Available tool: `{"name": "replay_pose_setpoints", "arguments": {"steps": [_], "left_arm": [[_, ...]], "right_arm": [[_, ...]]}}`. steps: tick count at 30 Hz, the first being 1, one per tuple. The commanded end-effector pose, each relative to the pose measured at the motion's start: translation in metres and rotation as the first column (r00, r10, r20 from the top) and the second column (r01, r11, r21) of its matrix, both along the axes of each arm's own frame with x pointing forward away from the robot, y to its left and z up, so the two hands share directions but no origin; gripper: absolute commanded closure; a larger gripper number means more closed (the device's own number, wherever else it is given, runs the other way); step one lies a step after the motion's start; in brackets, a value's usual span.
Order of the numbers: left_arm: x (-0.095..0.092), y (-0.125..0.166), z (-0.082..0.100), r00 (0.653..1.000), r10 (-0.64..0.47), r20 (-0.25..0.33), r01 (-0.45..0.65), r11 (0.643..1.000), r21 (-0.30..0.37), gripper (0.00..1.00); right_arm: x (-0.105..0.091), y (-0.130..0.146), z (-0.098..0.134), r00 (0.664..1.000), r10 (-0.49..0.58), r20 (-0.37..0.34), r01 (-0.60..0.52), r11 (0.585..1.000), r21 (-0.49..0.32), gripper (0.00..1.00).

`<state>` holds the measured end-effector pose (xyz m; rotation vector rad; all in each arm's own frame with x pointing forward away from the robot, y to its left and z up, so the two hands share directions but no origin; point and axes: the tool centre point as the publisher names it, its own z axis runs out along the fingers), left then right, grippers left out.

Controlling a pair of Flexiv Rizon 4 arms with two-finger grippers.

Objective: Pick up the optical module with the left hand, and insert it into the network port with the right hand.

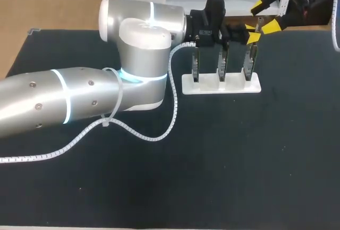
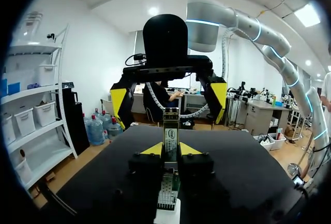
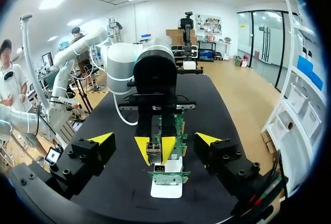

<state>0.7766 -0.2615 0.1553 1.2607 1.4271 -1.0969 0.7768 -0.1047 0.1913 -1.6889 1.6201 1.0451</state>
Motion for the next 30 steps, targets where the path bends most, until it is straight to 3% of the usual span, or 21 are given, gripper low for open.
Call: {"name": "replay_pose_setpoints", "arguments": {"steps": [1,2,23,24,25,30], "left_arm": [[0.0018,-0.0008,-0.0005,1.0,-0.002,0.0,0.002,1.0,0.0,1.0],[0.0018,-0.0008,-0.0005,1.0,-0.002,0.0,0.002,1.0,0.0,1.0],[0.0018,-0.0008,-0.0005,1.0,-0.002,0.0,0.002,1.0,0.0,1.0],[0.0018,-0.0008,-0.0005,1.0,-0.002,0.0,0.002,1.0,0.0,0.53],[0.0018,-0.0008,-0.0005,1.0,-0.002,0.0,0.002,1.0,0.0,0.0],[0.0018,-0.0008,-0.0005,1.0,-0.002,0.0,0.002,1.0,0.0,0.0]], "right_arm": [[-0.0053,0.0017,0.0003,1.0,-0.011,0.008,0.011,1.0,-0.005,0.96],[-0.0054,0.0017,0.0003,1.0,-0.012,0.008,0.012,1.0,-0.006,1.0],[-0.0065,0.0001,-0.0006,1.0,-0.02,0.009,0.02,1.0,-0.011,1.0],[-0.0062,0.0002,-0.0003,1.0,-0.019,0.01,0.019,1.0,-0.013,1.0],[-0.0059,0.0002,-0.0001,1.0,-0.019,0.011,0.019,1.0,-0.013,1.0],[-0.0054,0.0007,0.0003,1.0,-0.019,0.015,0.019,1.0,-0.011,1.0]]}}
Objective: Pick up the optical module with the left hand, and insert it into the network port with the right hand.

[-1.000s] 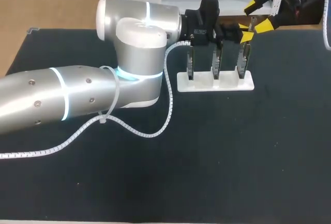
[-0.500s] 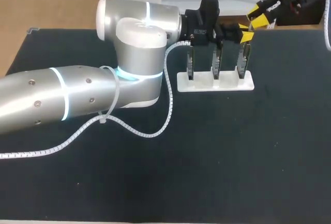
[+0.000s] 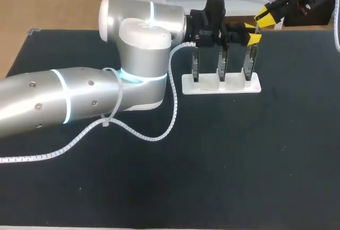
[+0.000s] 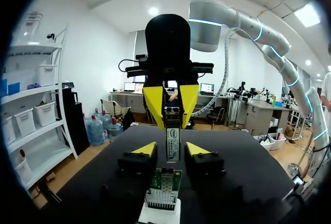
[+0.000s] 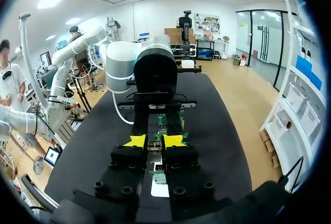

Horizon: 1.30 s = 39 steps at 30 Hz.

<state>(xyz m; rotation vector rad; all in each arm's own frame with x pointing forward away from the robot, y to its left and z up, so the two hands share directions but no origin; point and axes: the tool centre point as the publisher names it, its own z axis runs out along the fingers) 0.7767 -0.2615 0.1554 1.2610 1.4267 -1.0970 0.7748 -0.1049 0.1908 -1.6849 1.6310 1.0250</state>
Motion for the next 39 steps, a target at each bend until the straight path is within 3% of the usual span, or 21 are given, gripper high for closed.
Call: {"name": "replay_pose_setpoints", "arguments": {"steps": [1,10,19,30,39], "left_arm": [[0.002,-0.001,-0.001,1.0,-0.002,0.0,0.002,1.0,0.0,0.0],[-0.001,0.0,0.001,1.0,-0.017,0.016,0.017,1.0,-0.005,0.0],[-0.006,0.011,0.003,0.996,-0.05,0.074,0.041,0.992,0.124,0.0],[0.001,0.015,-0.014,0.998,-0.054,-0.031,0.06,0.967,0.246,0.0],[-0.001,0.014,-0.022,0.997,-0.071,-0.026,0.076,0.935,0.347,0.0]], "right_arm": [[-0.003,0.001,0.001,1.0,-0.008,0.007,0.008,1.0,-0.001,1.0],[-0.004,0.001,0.001,1.0,-0.016,0.01,0.016,1.0,0.0,1.0],[-0.003,-0.001,0.002,1.0,-0.024,0.014,0.024,1.0,0.002,1.0],[0.0,-0.001,0.003,0.999,-0.025,0.026,0.025,1.0,0.007,1.0],[0.001,-0.003,0.003,0.999,-0.037,0.032,0.037,0.999,0.01,1.0]]}}
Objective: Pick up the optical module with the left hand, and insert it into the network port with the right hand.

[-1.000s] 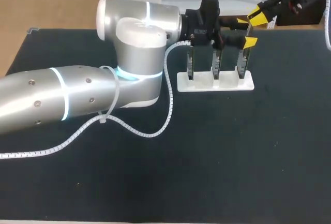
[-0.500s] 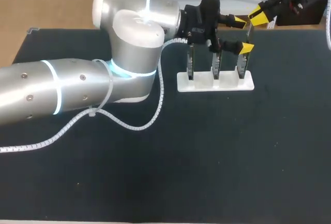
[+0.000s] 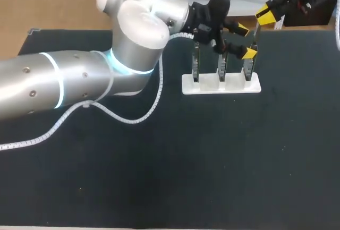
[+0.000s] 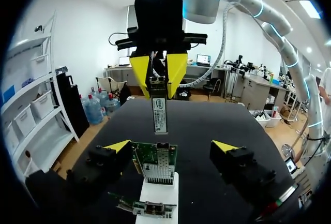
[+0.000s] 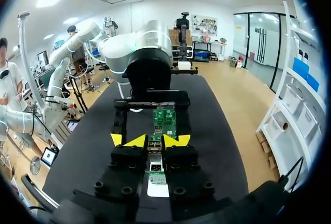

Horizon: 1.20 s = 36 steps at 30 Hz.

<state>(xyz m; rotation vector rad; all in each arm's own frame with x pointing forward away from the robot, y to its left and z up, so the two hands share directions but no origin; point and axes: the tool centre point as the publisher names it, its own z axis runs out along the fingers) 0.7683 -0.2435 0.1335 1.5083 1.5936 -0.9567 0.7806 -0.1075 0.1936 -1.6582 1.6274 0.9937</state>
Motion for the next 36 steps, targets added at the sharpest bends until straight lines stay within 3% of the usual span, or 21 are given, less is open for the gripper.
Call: {"name": "replay_pose_setpoints", "arguments": {"steps": [1,8,21,36], "left_arm": [[0.007,-0.004,-0.001,1.0,-0.019,-0.009,0.02,0.996,0.09,0.0],[0.005,-0.001,-0.005,0.999,-0.03,0.025,0.026,0.988,0.155,0.0],[0.007,0.002,-0.016,1.0,-0.02,-0.013,0.023,0.971,0.239,0.0],[0.007,0.001,-0.021,0.999,-0.03,-0.033,0.037,0.97,0.24,0.0]], "right_arm": [[-0.005,0.0,0.0,1.0,-0.01,0.009,0.01,1.0,0.0,1.0],[-0.005,0.0,0.0,1.0,-0.01,0.008,0.01,1.0,0.001,1.0],[-0.005,0.0,0.001,1.0,-0.01,0.009,0.01,1.0,-0.002,1.0],[-0.005,-0.001,0.001,1.0,-0.011,0.008,0.011,1.0,-0.001,1.0]]}}
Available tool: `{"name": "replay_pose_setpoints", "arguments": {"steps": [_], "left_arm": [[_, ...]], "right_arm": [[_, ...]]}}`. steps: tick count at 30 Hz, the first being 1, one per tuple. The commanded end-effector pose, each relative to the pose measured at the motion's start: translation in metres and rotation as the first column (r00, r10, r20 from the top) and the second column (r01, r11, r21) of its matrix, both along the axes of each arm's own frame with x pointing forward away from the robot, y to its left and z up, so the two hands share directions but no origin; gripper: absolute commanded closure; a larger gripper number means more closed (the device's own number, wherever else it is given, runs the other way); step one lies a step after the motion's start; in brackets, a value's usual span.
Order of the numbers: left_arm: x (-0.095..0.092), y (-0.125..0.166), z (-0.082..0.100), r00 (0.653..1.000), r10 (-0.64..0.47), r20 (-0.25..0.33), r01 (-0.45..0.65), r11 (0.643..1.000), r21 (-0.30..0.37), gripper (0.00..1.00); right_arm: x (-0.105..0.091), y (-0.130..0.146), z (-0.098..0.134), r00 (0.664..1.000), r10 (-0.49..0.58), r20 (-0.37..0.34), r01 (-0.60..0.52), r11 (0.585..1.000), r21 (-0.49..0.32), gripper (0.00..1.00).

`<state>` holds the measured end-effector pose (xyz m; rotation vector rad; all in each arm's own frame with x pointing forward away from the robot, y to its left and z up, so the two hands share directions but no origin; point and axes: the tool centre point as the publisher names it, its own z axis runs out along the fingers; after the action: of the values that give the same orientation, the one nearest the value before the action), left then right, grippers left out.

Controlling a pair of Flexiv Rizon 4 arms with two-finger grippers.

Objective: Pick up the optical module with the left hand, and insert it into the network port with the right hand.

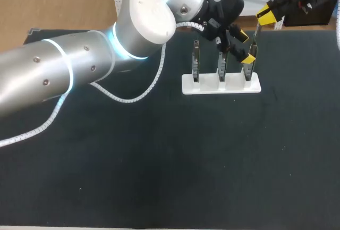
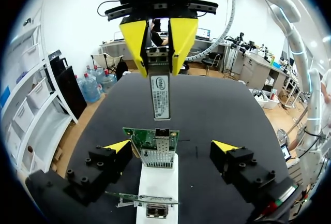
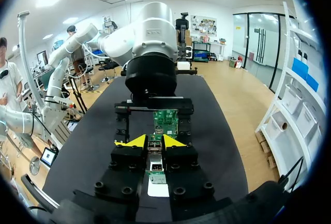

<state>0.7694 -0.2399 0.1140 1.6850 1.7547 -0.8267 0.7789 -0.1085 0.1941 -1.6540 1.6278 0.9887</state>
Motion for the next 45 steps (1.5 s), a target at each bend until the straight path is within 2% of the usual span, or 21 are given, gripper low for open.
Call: {"name": "replay_pose_setpoints", "arguments": {"steps": [1,4,45], "left_arm": [[0.0058,-0.0021,-0.0018,1.0,-0.005,-0.009,0.005,1.0,0.013,0.0],[0.0067,-0.0014,-0.0036,1.0,0.002,-0.011,-0.001,0.999,0.04,0.0],[0.0105,0.0008,-0.0101,1.0,0.016,-0.026,-0.015,0.998,0.062,0.0]], "right_arm": [[-0.003,0.0003,0.0003,1.0,-0.006,0.004,0.006,1.0,-0.002,1.0],[-0.0027,0.0,0.0001,1.0,-0.005,0.004,0.005,1.0,-0.003,1.0],[0.003,-0.0016,-0.0034,1.0,0.0,-0.007,0.0,1.0,0.005,1.0]]}}
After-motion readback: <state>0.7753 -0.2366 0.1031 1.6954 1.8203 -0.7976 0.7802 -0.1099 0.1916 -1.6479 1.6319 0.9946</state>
